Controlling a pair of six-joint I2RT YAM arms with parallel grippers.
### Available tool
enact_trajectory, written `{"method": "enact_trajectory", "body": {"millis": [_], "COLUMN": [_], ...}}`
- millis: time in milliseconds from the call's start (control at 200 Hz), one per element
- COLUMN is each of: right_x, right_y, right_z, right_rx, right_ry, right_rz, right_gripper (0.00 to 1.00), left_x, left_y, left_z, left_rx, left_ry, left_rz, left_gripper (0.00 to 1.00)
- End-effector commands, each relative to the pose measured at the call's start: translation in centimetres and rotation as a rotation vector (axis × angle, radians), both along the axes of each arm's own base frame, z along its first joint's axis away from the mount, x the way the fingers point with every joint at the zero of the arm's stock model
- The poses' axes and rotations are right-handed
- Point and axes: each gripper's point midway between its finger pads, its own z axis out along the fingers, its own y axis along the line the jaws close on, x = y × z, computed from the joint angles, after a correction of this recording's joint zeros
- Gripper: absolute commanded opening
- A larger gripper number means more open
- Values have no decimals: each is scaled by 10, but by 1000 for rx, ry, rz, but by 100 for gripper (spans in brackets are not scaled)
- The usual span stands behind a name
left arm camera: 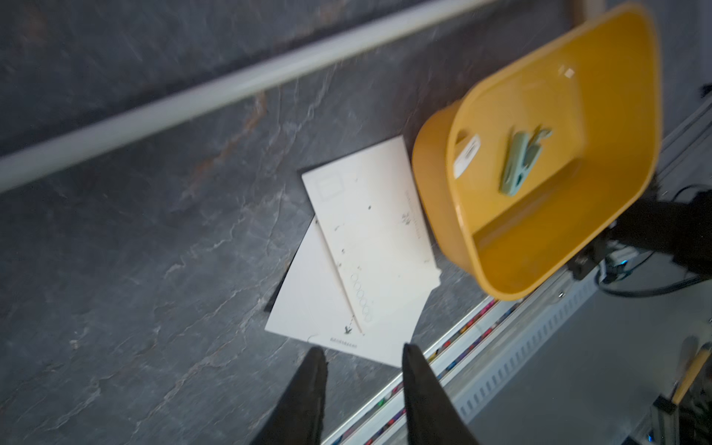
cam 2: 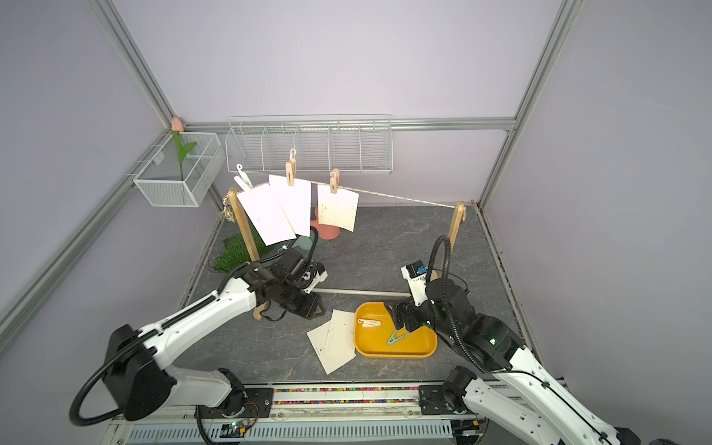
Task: Remove the postcards from the strings
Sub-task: Place the postcard on the postcard, then pinch the postcard on the clothesline.
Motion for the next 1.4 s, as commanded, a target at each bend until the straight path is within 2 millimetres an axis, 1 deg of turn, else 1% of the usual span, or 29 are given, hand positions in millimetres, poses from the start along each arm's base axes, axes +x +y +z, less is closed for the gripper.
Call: {"method": "enact_trajectory", "body": {"millis": [0,55,115,140,145,155,225,340,515,595,745,905,1010,1060,1110,1200,1235,1285,1355,1400], "right_x": [-21,-21,-19,-17,-16,-16,-10,-4,2,2,-3,-13,-16,-16,-17,-15,-12,-7,2,6], "right_y": [24,27,30,30,32,31,35,40,45,46,48,50,48,48,47,48,50,53,62,69], "right_z": [73,96,113,119,117,121,125,131,147,156,172,185,192,194,198,208,213,220,230,236], "right_rx": [97,124,127,125,120,122,112,128,146,147,151,147,137,131,127,127,121,116,111,119], "right_ry": [-260,-325,-360,-366,-359,-364,-355,-352,-363,-374,-418,-482,-526,-541,-563,-583,-585,-588,-581,-567], "right_rz": [250,270,276,271,273,270,264,251,245,253,289,351,361,366,371,369,362,357,372,396], "right_gripper": [91,93,94,93,94,94,94,94,93,93,94,94,94,94,94,95,96,96,98,98], "left_x": [12,6,-1,-4,-4,-5,-9,-14,-25,-34,-56,-82,-92,-92,-87,-76,-72,-61,-48,-40], "left_y": [-9,-9,-3,0,0,2,8,9,1,-6,-18,-38,-48,-52,-54,-54,-54,-51,-48,-48], "left_z": [60,79,85,83,83,82,73,60,52,55,46,42,41,49,64,104,116,139,163,175], "left_rx": [-223,-333,-391,-399,-402,-403,-405,-428,-503,-530,-487,-484,-446,-441,-457,-497,-495,-484,-463,-465], "left_ry": [-279,-367,-419,-427,-429,-433,-426,-387,-348,-348,-351,-350,-389,-439,-506,-672,-731,-798,-874,-892], "left_rz": [-20,-34,-21,-16,-14,-11,15,36,-3,-53,-136,-249,-322,-343,-343,-345,-348,-297,-270,-272], "left_gripper": [49,53,59,60,60,60,60,60,55,54,54,55,56,56,56,60,62,63,65,67]}}
